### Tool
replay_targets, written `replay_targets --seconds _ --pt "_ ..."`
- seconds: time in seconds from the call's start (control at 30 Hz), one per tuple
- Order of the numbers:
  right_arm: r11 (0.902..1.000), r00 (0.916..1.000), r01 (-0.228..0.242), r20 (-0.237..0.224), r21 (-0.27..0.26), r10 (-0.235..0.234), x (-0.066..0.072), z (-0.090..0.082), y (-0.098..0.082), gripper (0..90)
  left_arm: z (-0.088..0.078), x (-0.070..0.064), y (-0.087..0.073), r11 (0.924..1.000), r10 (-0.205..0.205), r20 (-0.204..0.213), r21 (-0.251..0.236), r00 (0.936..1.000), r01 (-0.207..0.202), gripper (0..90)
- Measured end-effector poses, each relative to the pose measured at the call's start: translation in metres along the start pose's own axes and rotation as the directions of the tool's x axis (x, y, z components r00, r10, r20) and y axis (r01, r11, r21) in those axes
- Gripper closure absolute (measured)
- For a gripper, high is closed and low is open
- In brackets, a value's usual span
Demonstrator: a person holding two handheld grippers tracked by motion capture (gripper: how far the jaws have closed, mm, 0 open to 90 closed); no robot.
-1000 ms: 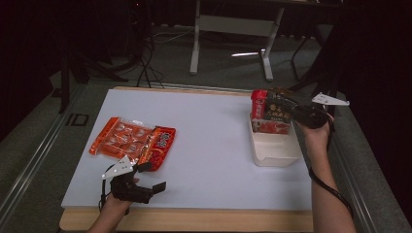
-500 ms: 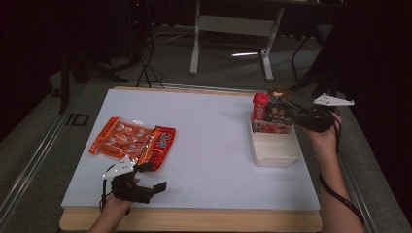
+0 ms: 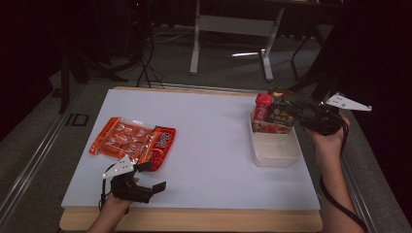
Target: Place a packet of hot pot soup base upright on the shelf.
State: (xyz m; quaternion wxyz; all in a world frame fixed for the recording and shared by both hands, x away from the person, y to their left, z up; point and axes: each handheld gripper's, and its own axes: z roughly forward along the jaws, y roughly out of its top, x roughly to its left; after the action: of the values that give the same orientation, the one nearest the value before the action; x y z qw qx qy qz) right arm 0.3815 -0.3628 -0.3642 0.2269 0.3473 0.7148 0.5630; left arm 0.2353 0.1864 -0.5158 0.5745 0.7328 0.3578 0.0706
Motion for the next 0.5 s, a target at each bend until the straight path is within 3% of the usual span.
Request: replay_targets --seconds 0.17,0.2,0.33,0.5 --pt "0.9997 0.9995 0.001 -0.03 -0.024 -0.001 0.017 -0.007 0.002 35.4 -0.003 0.001 0.003 0.9997 0.02 -0.019 -0.012 0.9996 -0.021 1.1" --pt "0.9997 0.999 0.013 -0.043 -0.023 -0.014 0.027 -0.008 0.001 35.1 -0.004 0.002 0.005 0.9997 0.014 -0.018 -0.02 0.9997 -0.014 1.1" --pt "0.9998 0.9973 0.011 -0.073 -0.019 -0.013 0.042 -0.008 -0.002 32.2 -0.007 0.003 0.008 0.9994 -0.017 -0.002 -0.029 0.9999 0.017 1.1" --pt "1.0 0.9936 -0.001 -0.113 -0.006 0.001 0.067 -0.003 -0.01 23.4 -0.011 0.002 0.011 0.9999 -0.01 0.002 -0.012 1.0 0.01 1.1"
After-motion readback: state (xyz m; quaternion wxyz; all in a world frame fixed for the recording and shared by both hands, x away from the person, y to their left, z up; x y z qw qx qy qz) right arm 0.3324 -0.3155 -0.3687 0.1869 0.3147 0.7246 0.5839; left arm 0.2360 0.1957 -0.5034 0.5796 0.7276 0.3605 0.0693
